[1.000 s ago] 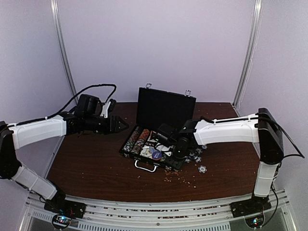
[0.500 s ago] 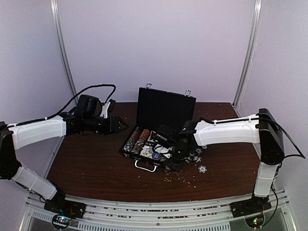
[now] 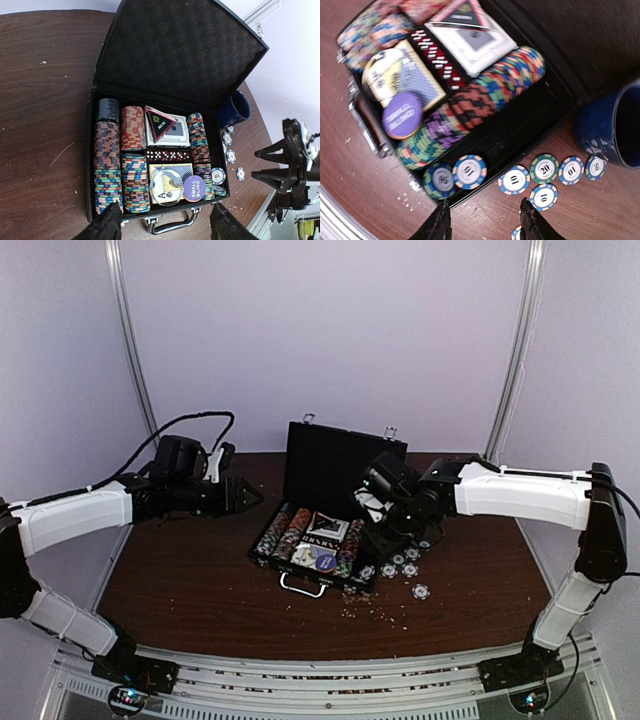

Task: Pack up texas hold em set
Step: Adjust the poker chips pile in the slot.

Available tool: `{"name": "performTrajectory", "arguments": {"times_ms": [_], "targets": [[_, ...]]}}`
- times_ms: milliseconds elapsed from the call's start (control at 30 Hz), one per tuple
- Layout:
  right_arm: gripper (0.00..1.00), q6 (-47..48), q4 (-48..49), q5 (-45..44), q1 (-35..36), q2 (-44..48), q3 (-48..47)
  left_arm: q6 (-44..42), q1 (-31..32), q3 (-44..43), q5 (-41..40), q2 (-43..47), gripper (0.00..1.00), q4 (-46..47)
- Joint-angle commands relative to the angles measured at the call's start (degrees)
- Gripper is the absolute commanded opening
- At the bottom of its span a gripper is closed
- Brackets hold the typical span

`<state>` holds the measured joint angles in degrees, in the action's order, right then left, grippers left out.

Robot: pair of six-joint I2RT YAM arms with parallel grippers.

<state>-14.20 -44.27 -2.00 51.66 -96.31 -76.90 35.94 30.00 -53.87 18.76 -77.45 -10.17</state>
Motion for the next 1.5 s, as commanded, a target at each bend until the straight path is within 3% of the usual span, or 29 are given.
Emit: {"name": "performTrajectory", "arguments": {"times_ms": [0,600,933,1467], "targets": [[0.44,-8.77,2.91,4.18,-3.46,-2.39,2.74,0.36,-0.30,0.00,-1.09,0.46,0.63,2.41],[0.37,-4.67,2.17,10.06,-7.72,-14.65,-2.93,0.09,-0.29,-0.19,-1.54,-0.20,0.63,1.40],[0.25,-0.91,1.74,15.36,-8.33,-16.15,-6.27,-0.14,-0.31,-0.27,-1.63,-0.51,0.63,1.41],[0.26,0.95,-2.16,15.36,-8.33,-16.57,-11.07,-0.03,-0.37,-0.10,-2.64,0.08,0.63,1.69]]}}
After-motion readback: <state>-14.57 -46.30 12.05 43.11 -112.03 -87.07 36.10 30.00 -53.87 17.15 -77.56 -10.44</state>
